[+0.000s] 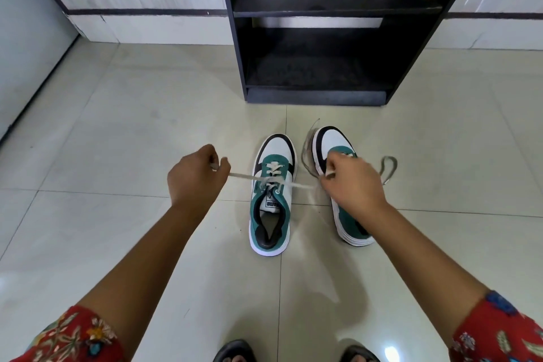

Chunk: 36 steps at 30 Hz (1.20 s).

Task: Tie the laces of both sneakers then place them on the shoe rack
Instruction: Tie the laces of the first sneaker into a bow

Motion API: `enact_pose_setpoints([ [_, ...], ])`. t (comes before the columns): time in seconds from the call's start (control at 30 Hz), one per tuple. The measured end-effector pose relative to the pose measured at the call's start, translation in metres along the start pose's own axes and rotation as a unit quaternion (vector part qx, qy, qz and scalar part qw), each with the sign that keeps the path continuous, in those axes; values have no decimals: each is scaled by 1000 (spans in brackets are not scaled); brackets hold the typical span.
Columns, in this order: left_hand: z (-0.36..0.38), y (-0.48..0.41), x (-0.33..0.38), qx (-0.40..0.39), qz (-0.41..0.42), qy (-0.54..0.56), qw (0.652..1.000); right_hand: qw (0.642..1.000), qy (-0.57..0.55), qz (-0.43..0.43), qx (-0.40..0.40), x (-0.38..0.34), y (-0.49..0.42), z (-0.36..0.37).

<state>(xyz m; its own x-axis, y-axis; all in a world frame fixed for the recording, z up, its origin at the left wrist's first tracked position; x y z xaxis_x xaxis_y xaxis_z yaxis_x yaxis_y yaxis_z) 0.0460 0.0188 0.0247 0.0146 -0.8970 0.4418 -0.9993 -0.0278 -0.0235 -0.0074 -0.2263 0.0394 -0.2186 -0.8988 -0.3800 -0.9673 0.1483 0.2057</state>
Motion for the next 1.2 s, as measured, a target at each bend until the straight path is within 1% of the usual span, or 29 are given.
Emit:
enact_pose_setpoints([
  [0.03, 5, 1, -6, -26, 3, -31, 999, 998, 61, -6, -34, -2, 4, 6],
  [0.1, 17, 5, -17, -73, 21, -86, 993, 980, 153, -22, -124, -4, 10, 19],
  [0.13, 24, 8, -20, -95, 38, -104, 989, 974, 172, -29, -146, -6, 13, 23],
  [0.17, 30, 11, -22, -110, 61, -102, 987, 971, 183, -37, -153, -9, 15, 26],
  [0.2, 35, 14, -22, -123, 90, -74, 986, 971, 183, -47, -145, -12, 15, 27],
  [0.27, 40, 21, -14, -165, 128, 43, 977, 981, 143, -78, -108, -20, 14, 31],
  [0.33, 41, 28, -7, -209, 110, 135, 962, 988, 81, -106, -80, -28, 11, 41],
  [0.37, 42, 29, -5, -218, 100, 154, 959, 989, 59, -111, -77, -31, 8, 46],
  [0.47, 46, 29, -7, -215, 93, 160, 959, 992, -23, -88, -84, -28, 2, 61],
  [0.53, 47, 29, -9, -212, 85, 160, 960, 987, -119, -65, -88, -23, 0, 64],
  [0.6, 48, 27, -10, -208, 79, 151, 963, 980, -168, -48, -95, -19, -1, 64],
  [0.63, 49, 26, -12, -190, 82, 141, 968, 982, -159, -39, -98, -15, -1, 62],
  [0.67, 47, 25, -14, -159, 85, 126, 976, 987, -126, -31, -95, -12, 0, 57],
  [0.7, 45, 24, -19, -128, 80, 110, 982, 993, -73, -20, -87, -7, 0, 51],
  [0.73, 44, 23, -25, -118, 61, 92, 987, 997, -14, -6, -77, -1, 0, 44],
  [0.77, 43, 21, -30, -133, 35, 75, 988, 997, 38, 8, -71, 6, -1, 37],
  [0.83, 46, 22, -37, -211, -10, 46, 976, 991, 103, 13, -80, 9, -1, 32],
  [0.87, 49, 24, -37, -233, -1, 35, 972, 988, 121, -2, -92, 6, -1, 33],
  [0.93, 53, 29, -28, -221, 72, 47, 971, 984, 125, -62, -114, -5, -2, 42],
  [1.0, 54, 30, -16, -202, 136, 93, 965, 984, 70, -103, -124, -16, -2, 51],
  [1.07, 56, 27, -9, -178, 165, 98, 965, 989, 0, -106, -102, -22, -2, 57],
  [1.13, 57, 25, -7, -149, 174, 71, 971, 991, -36, -98, -83, -20, 0, 62],
  [1.2, 57, 25, -8, -124, 188, 38, 974, 990, -65, -81, -96, -20, 0, 63],
])
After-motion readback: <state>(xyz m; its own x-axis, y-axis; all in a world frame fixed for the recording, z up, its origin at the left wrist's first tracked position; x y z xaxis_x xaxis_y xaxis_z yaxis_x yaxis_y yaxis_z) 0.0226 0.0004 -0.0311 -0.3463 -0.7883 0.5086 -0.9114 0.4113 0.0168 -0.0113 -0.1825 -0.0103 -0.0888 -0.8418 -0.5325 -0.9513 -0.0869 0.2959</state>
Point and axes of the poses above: each hand's wrist, its own y-axis away from the middle knuckle, its own z-axis out of the palm, x = y × z, the point moved 1 cm from there along -y, towards the middle knuckle, and after that the axes turned 6 degrees about -x, right-handed, at the moved point
